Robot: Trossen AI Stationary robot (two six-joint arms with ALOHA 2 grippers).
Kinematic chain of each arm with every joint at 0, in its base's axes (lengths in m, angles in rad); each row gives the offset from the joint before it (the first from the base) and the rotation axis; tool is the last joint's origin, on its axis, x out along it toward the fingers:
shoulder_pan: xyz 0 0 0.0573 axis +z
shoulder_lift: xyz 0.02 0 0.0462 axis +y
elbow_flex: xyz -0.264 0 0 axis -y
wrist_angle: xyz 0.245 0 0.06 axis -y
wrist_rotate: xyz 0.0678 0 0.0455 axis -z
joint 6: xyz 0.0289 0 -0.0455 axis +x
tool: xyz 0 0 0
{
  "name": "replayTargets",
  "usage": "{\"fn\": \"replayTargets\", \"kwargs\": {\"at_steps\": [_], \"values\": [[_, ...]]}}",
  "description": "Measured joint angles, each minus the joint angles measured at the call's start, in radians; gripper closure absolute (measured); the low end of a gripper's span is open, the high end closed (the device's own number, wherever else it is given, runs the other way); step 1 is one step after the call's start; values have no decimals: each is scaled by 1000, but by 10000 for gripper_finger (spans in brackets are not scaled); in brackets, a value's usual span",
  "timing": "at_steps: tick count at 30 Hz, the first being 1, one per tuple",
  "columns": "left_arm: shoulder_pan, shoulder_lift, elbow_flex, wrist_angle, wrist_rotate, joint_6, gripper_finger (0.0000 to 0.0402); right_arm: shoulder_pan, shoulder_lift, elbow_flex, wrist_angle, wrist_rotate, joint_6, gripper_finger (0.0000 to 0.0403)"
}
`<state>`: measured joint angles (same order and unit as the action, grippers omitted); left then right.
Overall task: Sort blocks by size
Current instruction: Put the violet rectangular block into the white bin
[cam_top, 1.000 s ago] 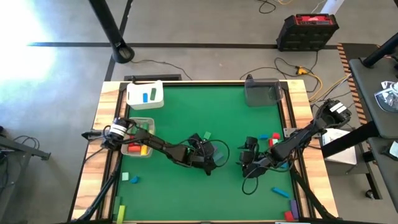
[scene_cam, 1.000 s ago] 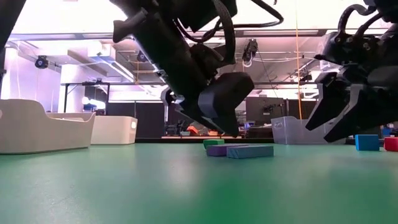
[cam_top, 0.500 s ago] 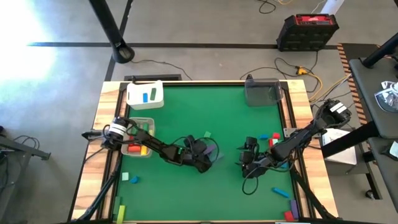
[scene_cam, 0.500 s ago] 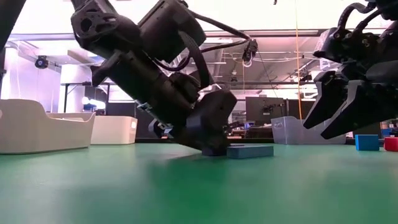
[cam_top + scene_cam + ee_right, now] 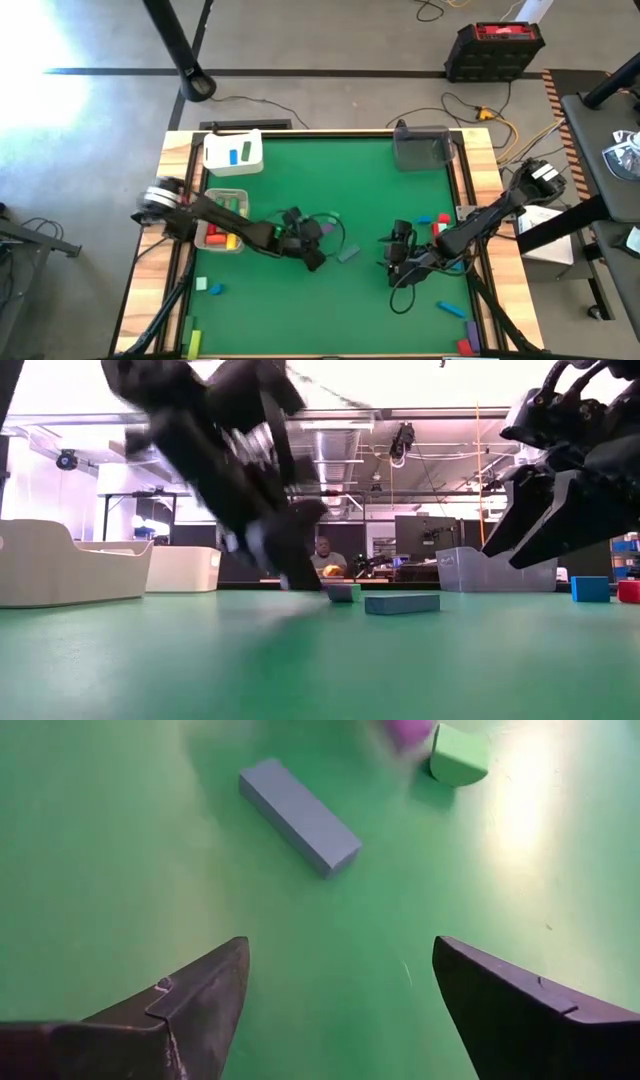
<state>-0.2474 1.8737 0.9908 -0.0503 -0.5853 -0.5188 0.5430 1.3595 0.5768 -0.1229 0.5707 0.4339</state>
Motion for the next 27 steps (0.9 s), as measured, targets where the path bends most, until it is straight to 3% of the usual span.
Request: {"fn": "replayTargets", "kwargs": {"at_steps": [6,9,12,16,20,23,27], "values": [[62,-348,6,-353,-166,65,314,-2,-4,7,10,14,-57,113],[175,-504,7,-462,-208,37,314,-5,-4,7,39,33,-79,119],[346,-603,6,-556,-150,5,314,-6,-4,7,54,33,-79,125],[625,-624,3,-672,-40,-52,314,-5,-4,7,54,32,-74,134],[870,-555,4,-692,112,-32,314,-5,-4,7,51,23,-71,144],[971,-483,20,-694,205,-12,314,-5,-4,7,39,20,-70,151],[1066,-376,55,-747,234,-13,314,-5,-4,3,13,4,-70,158]]}}
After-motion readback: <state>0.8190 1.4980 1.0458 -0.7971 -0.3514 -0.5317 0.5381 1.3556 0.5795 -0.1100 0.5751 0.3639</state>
